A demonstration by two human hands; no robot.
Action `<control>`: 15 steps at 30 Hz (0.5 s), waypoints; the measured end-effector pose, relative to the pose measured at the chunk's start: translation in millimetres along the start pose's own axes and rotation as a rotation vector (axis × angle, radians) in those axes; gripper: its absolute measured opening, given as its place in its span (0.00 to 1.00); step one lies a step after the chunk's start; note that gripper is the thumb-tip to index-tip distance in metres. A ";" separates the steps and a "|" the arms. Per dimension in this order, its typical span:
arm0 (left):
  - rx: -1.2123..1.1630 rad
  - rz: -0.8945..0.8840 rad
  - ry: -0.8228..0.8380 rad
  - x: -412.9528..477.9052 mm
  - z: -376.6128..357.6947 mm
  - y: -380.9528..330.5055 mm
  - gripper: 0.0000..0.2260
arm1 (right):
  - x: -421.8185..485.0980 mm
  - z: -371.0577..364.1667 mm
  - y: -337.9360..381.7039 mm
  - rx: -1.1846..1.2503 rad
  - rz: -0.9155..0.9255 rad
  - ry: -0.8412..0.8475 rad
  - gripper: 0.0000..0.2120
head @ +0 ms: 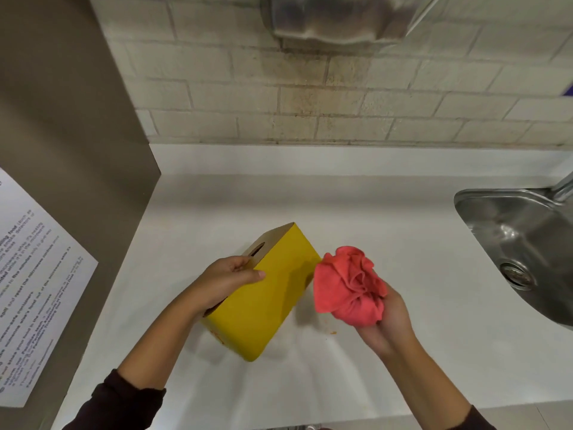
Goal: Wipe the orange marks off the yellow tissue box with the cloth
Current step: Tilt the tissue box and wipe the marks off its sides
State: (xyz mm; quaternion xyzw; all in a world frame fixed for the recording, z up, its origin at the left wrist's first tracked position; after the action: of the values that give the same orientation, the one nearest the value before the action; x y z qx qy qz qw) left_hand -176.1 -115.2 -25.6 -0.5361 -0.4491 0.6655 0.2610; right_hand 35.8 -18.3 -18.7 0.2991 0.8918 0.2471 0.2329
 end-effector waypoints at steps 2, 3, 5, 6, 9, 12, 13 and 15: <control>-0.018 -0.006 0.078 -3.9 -1.7 -1.6 0.10 | 0.2 5.7 6.7 -0.003 0.034 -0.043 0.20; -0.021 -0.011 0.103 -6.1 -1.5 -1.6 0.13 | 0.7 8.9 9.7 -0.017 0.054 -0.076 0.21; -0.001 -0.030 0.121 -12.0 -0.4 -2.8 0.19 | 0.5 14.8 15.9 -0.032 0.079 -0.138 0.19; 0.028 -0.044 0.122 -15.4 0.8 -5.4 0.22 | 0.7 16.0 19.3 -0.026 0.086 -0.158 0.16; 0.094 -0.098 0.139 -27.3 1.7 -10.4 0.26 | 1.4 19.8 27.3 0.030 0.128 -0.179 0.10; 0.120 -0.156 0.180 -37.0 0.6 -16.8 0.26 | 5.6 18.3 29.8 0.063 0.143 -0.173 0.10; 0.132 -0.170 0.201 -39.7 0.3 -18.7 0.26 | 8.0 16.7 29.2 0.061 0.143 -0.168 0.12; 0.162 -0.188 0.254 -44.6 -2.1 -20.1 0.27 | 12.2 8.9 26.8 0.032 0.134 -0.129 0.18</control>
State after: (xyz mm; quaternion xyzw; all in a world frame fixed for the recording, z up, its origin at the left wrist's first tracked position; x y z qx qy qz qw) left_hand -163.9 -142.3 13.3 -0.5487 -0.4056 0.5988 0.4192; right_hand 43.3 11.0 -13.3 0.3769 0.8568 0.2281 0.2680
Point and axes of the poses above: each hand's wrist, its own x-axis towards the middle knuckle, its own z-axis out of the back of the hand, y = z × x, the point moved 6 cm from there along x, towards the middle knuckle, and after that the axes turned 7 degrees about -x, right-handed, at the moved point
